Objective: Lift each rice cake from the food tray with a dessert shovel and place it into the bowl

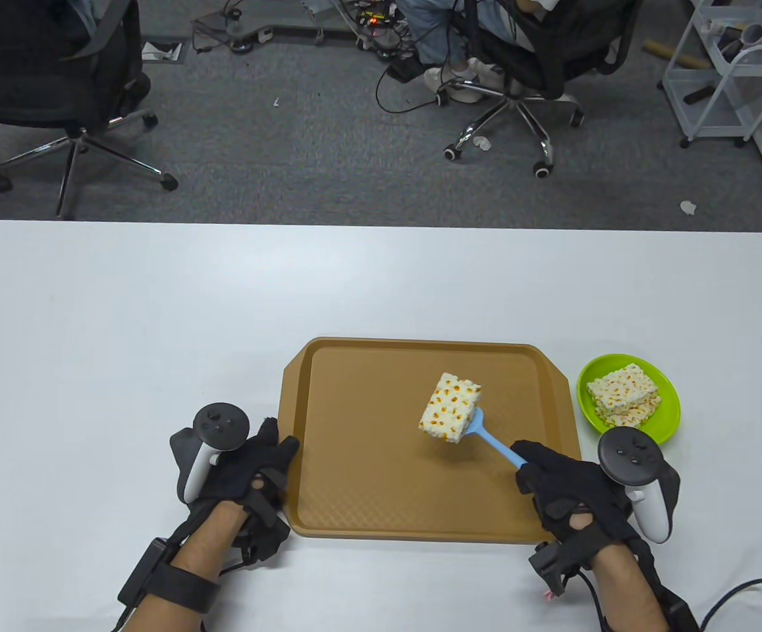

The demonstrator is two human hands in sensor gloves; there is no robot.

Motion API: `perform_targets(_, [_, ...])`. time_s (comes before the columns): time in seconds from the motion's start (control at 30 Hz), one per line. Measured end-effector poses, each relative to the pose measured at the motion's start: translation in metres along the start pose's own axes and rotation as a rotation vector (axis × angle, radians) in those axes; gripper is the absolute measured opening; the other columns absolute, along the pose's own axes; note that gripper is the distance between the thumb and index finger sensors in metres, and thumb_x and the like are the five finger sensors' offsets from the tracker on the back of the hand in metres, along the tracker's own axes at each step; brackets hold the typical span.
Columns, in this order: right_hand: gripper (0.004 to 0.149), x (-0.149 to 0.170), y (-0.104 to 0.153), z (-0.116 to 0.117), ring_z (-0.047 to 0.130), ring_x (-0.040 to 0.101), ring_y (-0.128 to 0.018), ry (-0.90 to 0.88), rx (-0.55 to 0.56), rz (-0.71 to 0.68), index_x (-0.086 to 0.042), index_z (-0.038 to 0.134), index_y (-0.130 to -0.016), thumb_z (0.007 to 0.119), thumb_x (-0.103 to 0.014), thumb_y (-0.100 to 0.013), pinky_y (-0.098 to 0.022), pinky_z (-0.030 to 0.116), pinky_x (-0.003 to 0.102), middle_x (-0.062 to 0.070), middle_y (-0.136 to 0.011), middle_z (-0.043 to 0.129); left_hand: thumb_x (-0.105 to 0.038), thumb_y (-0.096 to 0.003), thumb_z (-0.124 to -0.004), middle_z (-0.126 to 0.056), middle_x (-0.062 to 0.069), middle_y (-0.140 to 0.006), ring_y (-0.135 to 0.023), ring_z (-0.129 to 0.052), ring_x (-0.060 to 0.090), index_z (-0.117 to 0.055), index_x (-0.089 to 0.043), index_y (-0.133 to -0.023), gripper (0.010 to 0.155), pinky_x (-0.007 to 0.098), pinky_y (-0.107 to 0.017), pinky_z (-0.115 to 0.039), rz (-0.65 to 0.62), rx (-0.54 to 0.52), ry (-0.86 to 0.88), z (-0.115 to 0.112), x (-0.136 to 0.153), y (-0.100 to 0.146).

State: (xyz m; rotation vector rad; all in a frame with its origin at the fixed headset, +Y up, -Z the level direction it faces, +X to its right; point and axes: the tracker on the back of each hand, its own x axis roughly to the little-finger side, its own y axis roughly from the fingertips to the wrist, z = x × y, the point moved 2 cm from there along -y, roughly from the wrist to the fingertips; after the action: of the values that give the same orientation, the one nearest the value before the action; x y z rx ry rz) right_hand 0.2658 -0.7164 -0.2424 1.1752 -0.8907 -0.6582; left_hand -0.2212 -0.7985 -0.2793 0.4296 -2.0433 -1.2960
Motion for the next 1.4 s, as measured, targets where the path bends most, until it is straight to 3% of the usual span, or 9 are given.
perform_targets(0.17, [0.055,0.020,0.011,-0.043,0.090,0.008,-0.016,-0.089,0.121,0.076,-0.012,0.073,-0.090,0.070,-0.032,-0.039,-0.015,0.089,0.035,0.006,-0.061,0.091,-0.050,-0.0477,-0.076,-0.101,0.004,-0.051,-0.016,-0.108,0.017,-0.058,-0.014,-0.101,0.066,0.035,-0.005,-0.093,0.005,0.028,0.022,0.001,0.002,-0.002])
perform_targets(0.47, [0.055,0.047,0.026,-0.086,0.090,0.008,-0.016,-0.123,0.324,0.191,-0.011,0.073,-0.090,0.071,-0.032,-0.039,-0.015,0.089,0.035,0.007,-0.060,0.091,-0.049,-0.0478,-0.077,-0.101,0.005,-0.051,-0.017,-0.108,0.019,-0.058,-0.015,-0.101,0.066,0.036,-0.006,-0.093,0.004,0.046,0.049,0.001,0.003,-0.003])
perform_targets(0.93, [0.054,0.070,0.034,-0.117,0.091,0.009,-0.015,0.001,0.527,0.356,-0.011,0.075,-0.089,0.072,-0.032,-0.038,-0.013,0.089,0.035,0.008,-0.059,0.092,-0.049,-0.0473,-0.080,-0.101,0.006,-0.053,-0.019,-0.109,0.020,-0.056,-0.015,-0.101,0.068,0.037,-0.008,-0.093,0.005,0.094,0.053,0.002,0.003,-0.006])
perform_targets(1.1, [0.052,0.063,0.040,-0.121,0.091,0.010,-0.014,0.156,0.619,0.385,-0.013,0.078,-0.087,0.074,-0.031,-0.038,-0.013,0.089,0.036,0.009,-0.058,0.094,-0.049,-0.0472,-0.080,-0.101,0.006,-0.053,-0.020,-0.109,0.021,-0.056,-0.015,-0.101,0.068,0.037,-0.008,-0.093,0.006,0.105,0.052,0.003,0.002,-0.007])
perform_targets(1.3, [0.052,0.049,0.048,-0.121,0.092,0.010,-0.014,0.358,0.808,0.403,-0.013,0.079,-0.086,0.076,-0.031,-0.037,-0.013,0.090,0.036,0.009,-0.058,0.095,-0.049,-0.0472,-0.080,-0.101,0.006,-0.053,-0.020,-0.109,0.021,-0.056,-0.015,-0.101,0.068,0.038,-0.008,-0.093,0.006,0.105,0.061,0.003,0.002,-0.007])
perform_targets(1.4, [0.052,0.052,0.045,-0.120,0.092,0.010,-0.014,0.389,0.794,0.424,-0.013,0.079,-0.086,0.076,-0.031,-0.038,-0.013,0.090,0.037,0.009,-0.058,0.095,-0.049,-0.0473,-0.080,-0.101,0.006,-0.053,-0.020,-0.109,0.021,-0.056,-0.015,-0.102,0.068,0.038,-0.008,-0.093,0.006,0.105,0.065,0.003,0.003,-0.007])
